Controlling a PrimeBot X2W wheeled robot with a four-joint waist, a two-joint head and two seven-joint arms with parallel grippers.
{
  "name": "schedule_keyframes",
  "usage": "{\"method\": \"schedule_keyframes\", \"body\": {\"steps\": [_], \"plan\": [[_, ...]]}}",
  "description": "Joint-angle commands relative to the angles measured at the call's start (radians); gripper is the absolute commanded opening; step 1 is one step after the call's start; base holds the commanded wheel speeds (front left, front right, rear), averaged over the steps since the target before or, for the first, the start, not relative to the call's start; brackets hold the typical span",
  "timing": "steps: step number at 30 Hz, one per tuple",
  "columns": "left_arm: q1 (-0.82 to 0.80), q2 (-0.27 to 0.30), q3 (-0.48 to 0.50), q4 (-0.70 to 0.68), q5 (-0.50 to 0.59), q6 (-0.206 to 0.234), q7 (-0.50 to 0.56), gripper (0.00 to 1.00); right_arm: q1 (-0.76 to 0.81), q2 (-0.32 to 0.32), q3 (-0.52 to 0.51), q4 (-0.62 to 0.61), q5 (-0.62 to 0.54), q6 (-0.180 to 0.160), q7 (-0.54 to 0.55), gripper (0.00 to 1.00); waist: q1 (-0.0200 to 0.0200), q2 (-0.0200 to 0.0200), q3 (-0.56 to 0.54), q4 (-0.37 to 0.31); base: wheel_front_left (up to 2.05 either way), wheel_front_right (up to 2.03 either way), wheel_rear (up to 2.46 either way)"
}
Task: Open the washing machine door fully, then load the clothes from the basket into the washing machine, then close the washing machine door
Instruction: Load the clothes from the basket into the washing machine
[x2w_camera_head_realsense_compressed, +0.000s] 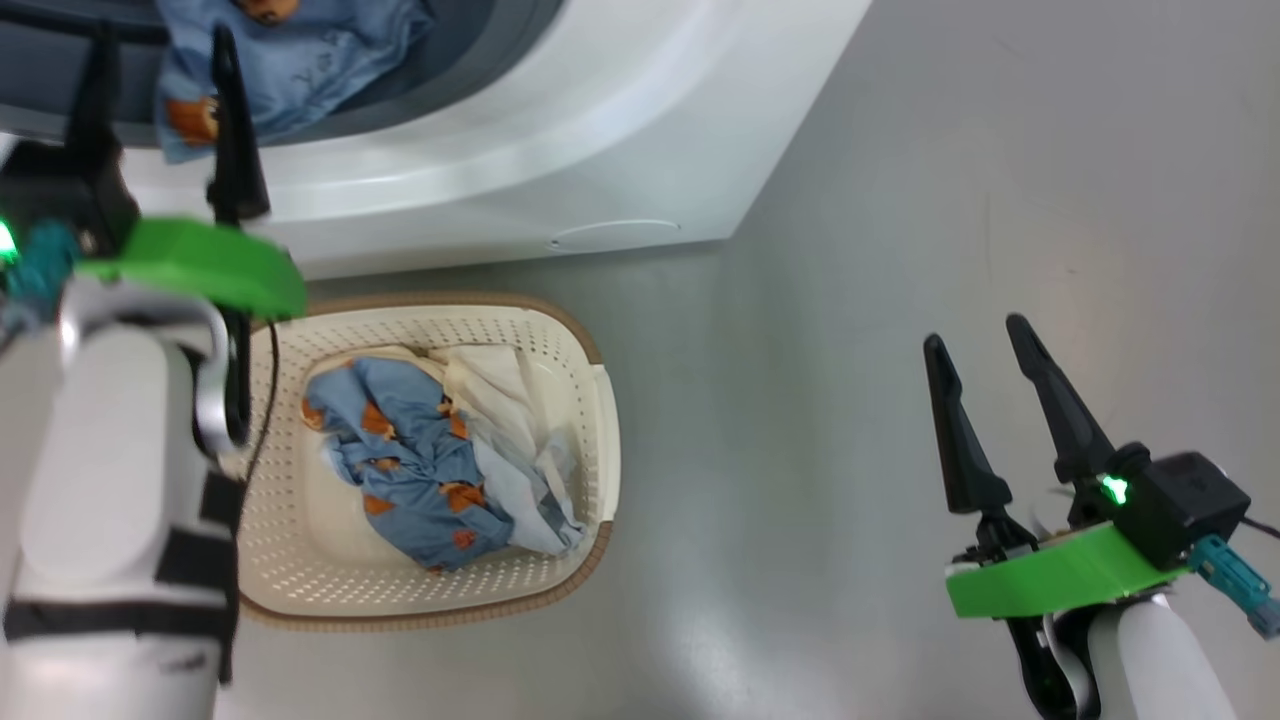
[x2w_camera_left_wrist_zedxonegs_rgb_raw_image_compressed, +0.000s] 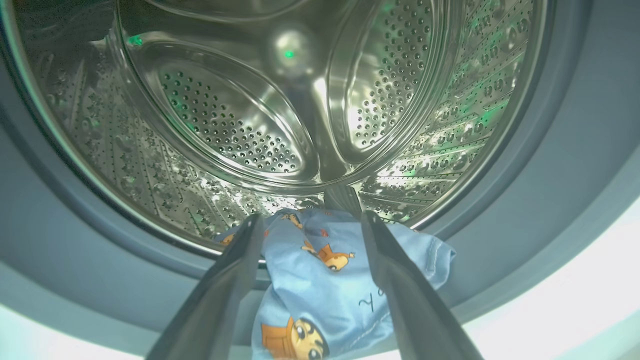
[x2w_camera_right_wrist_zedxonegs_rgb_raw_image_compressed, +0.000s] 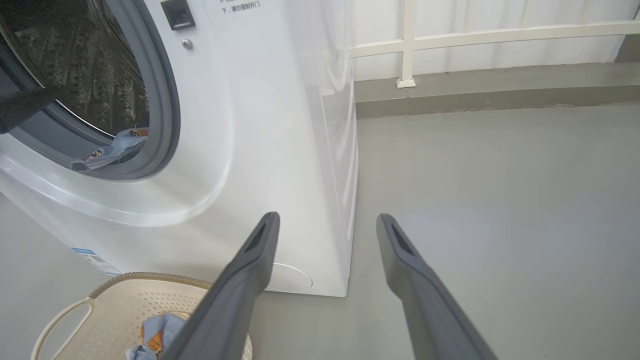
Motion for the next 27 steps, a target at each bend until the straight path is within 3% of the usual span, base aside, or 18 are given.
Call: {"method": "schedule_keyframes", "body": {"steps": [1, 17, 27], "plan": [[0.043, 0.032, 0.020, -0.051, -0.008, -0.002, -0.005, 1.00, 0.034, -0.001, 0.016, -0.023, -0.003, 0.002, -0.005, 1.00, 0.0000, 0.0000, -0.020, 0.016, 0.00, 0.00, 0.00], [0.454, 0.003, 0.014, -0.328, -0.044, 0.033, -0.005, 1.00, 0.052, -0.001, 0.009, -0.025, -0.004, 0.002, -0.005, 1.00, 0.0000, 0.0000, -0.050, 0.030, 0.00, 0.00, 0.00], [0.583, -0.016, 0.035, -0.422, -0.028, 0.057, -0.005, 1.00, 0.071, -0.001, -0.004, -0.020, -0.011, 0.002, -0.005, 1.00, 0.0000, 0.0000, -0.091, 0.033, 0.00, 0.00, 0.00]]}}
